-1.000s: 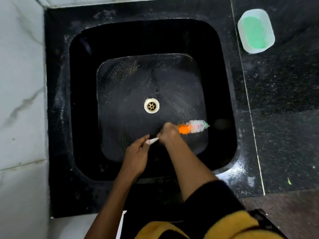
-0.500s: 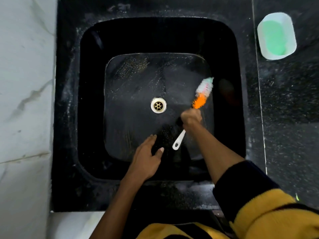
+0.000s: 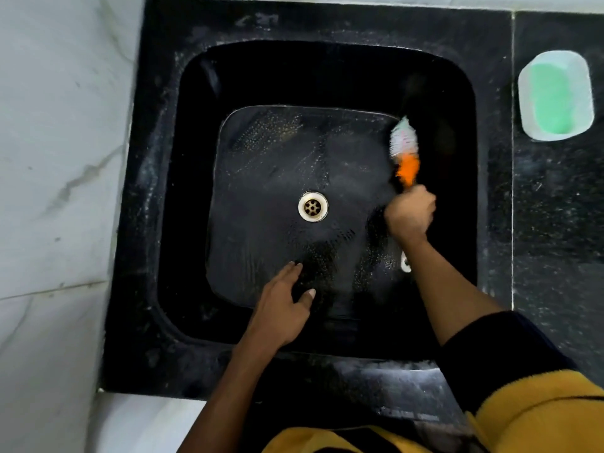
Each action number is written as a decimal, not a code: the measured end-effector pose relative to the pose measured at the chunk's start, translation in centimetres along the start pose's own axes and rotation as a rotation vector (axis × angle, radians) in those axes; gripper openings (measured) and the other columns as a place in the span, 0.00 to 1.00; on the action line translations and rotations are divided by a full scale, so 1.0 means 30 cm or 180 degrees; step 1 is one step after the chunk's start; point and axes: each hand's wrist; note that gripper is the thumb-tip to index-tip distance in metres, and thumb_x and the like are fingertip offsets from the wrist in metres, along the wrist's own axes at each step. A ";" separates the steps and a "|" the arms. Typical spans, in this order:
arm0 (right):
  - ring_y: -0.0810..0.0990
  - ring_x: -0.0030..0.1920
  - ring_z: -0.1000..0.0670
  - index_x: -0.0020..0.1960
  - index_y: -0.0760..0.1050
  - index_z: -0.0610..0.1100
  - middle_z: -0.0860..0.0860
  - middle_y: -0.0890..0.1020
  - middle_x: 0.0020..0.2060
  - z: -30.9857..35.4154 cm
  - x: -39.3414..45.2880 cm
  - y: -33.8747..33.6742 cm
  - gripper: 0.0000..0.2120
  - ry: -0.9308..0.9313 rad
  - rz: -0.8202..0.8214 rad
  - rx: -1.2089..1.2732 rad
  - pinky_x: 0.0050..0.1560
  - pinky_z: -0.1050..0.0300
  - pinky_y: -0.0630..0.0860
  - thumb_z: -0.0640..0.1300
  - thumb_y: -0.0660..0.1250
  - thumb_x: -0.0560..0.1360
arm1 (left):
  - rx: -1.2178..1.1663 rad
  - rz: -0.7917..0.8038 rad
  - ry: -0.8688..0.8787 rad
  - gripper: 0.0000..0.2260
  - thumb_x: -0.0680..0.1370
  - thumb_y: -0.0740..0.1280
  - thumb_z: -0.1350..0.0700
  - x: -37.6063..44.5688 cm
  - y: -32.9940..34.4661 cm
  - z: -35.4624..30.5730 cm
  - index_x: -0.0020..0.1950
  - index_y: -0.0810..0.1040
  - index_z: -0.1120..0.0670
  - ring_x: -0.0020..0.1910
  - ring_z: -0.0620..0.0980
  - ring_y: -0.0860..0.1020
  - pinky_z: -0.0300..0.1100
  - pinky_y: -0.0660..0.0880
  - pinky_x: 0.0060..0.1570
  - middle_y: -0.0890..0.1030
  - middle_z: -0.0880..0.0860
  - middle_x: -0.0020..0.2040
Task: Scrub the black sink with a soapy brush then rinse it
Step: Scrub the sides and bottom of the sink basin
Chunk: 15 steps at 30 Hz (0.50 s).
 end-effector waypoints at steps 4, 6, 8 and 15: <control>0.79 0.56 0.38 0.57 0.76 0.39 0.39 0.79 0.54 0.004 -0.114 0.085 0.12 -0.1650 0.0591 -0.1039 0.54 0.48 0.76 0.38 0.57 0.77 | 0.0044 0.0017 -0.0045 0.27 0.79 0.68 0.52 0.008 0.005 -0.003 0.77 0.66 0.53 0.77 0.47 0.61 0.39 0.55 0.76 0.64 0.51 0.78; 0.79 0.56 0.37 0.57 0.76 0.39 0.39 0.79 0.54 0.009 -0.095 0.070 0.12 -0.1695 0.0628 -0.1037 0.54 0.47 0.76 0.39 0.58 0.77 | 0.0035 0.0012 -0.0065 0.27 0.79 0.68 0.52 0.007 0.004 -0.003 0.77 0.66 0.53 0.77 0.47 0.61 0.39 0.56 0.76 0.64 0.51 0.78; 0.77 0.59 0.37 0.58 0.75 0.38 0.39 0.78 0.57 0.006 -0.017 0.029 0.12 -0.0864 0.0407 -0.0667 0.56 0.47 0.75 0.41 0.61 0.77 | 0.0024 -0.0023 -0.0080 0.27 0.79 0.68 0.52 0.005 0.004 -0.001 0.77 0.67 0.53 0.77 0.46 0.61 0.39 0.56 0.76 0.64 0.50 0.78; 0.78 0.57 0.38 0.59 0.74 0.39 0.39 0.78 0.56 0.099 -0.196 0.143 0.12 -0.1718 0.1190 -0.0837 0.55 0.46 0.75 0.38 0.58 0.78 | 0.0119 -0.0151 -0.0028 0.31 0.78 0.69 0.53 -0.003 0.005 -0.009 0.79 0.62 0.53 0.78 0.45 0.57 0.35 0.51 0.75 0.58 0.48 0.80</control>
Point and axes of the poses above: each hand's wrist, its own x-axis towards the middle knuckle, its own y-axis out of the palm, z = x × y
